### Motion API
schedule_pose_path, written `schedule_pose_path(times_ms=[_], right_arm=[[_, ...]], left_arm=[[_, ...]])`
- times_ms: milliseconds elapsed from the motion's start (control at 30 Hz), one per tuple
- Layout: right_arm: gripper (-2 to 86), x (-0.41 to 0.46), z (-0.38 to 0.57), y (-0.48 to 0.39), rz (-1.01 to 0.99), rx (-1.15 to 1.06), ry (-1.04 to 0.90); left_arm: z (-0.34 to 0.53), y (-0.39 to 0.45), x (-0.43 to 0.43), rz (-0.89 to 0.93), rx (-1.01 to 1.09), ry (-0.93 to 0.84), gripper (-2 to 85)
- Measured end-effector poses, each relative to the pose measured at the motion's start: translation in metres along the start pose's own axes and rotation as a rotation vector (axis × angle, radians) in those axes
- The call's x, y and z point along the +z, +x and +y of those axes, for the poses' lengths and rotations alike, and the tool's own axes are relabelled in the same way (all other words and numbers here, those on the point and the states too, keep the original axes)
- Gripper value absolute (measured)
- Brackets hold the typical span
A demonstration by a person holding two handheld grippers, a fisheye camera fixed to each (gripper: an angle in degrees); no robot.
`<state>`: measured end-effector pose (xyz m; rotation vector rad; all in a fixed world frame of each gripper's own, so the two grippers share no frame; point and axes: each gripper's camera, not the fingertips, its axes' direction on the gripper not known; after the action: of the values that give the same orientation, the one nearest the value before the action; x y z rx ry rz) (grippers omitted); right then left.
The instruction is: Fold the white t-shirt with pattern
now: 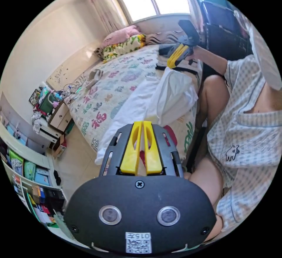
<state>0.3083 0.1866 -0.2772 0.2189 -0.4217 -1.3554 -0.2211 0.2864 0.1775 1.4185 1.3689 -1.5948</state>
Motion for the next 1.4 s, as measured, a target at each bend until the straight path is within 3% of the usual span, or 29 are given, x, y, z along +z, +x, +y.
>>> schedule_pose_path(times_ms=[100, 267, 333, 433, 467, 567, 633, 733, 900, 1000, 1200, 1300, 1400], right_arm=[[-0.8, 0.0, -0.026, 0.043, 0.065, 0.035, 0.033], [-0.8, 0.026, -0.114, 0.136, 0.413, 0.086, 0.048], [-0.8, 0.047, -0.156, 0.204, 0.56, 0.256, 0.145], [-0.5, 0.076, -0.164, 0.257, 0.544, 0.487, 0.095], [-0.2, 0.078, -0.161, 0.257, 0.519, 0.489, 0.102], [3.2, 0.088, -0.124, 0.221, 0.236, 0.265, 0.028], [6.2, 0.098, -0.074, 0.165, 0.064, 0.122, -0.123], [6.6, 0.099, -0.005, 0.085, -0.025, 0.029, -0.236], [6.8, 0.078, 0.058, -0.01, -0.037, 0.049, -0.279], [7.0, 0.075, 0.066, -0.06, -0.084, 0.007, -0.272], [10.0, 0.15, 0.063, -0.127, 0.053, -0.181, -0.683], [4.3, 0.166, 0.066, -0.136, 0.242, -0.236, -0.685], [0.4, 0.158, 0.069, -0.14, 0.254, -0.224, -0.674]], left_arm=[[-0.016, -0.055, -0.01, 0.034, -0.107, 0.133, -0.1], [-0.093, -0.163, 0.021, -0.236, -0.169, 0.164, -0.3], [-0.138, -0.235, 0.054, -0.428, -0.28, 0.233, -0.2], [-0.143, -0.304, 0.098, -0.613, -0.613, 0.202, -0.2], [-0.139, -0.31, 0.103, -0.615, -0.638, 0.191, -0.2], [-0.092, -0.308, 0.105, -0.412, -0.52, 0.243, -0.1], [-0.034, -0.278, 0.091, -0.208, -0.362, 0.212, 0.3], [0.053, -0.215, 0.071, -0.057, -0.196, 0.095, 1.2], [0.183, -0.158, 0.046, -0.12, -0.425, -0.075, 3.3], [0.232, -0.151, 0.039, -0.017, -0.559, -0.029, 6.0], [0.264, -0.199, 0.079, 0.189, -0.816, 0.021, 7.6], [0.264, -0.21, 0.092, 0.222, -0.823, -0.006, 3.8], [0.267, -0.206, 0.075, 0.281, -0.799, 0.051, 0.7]])
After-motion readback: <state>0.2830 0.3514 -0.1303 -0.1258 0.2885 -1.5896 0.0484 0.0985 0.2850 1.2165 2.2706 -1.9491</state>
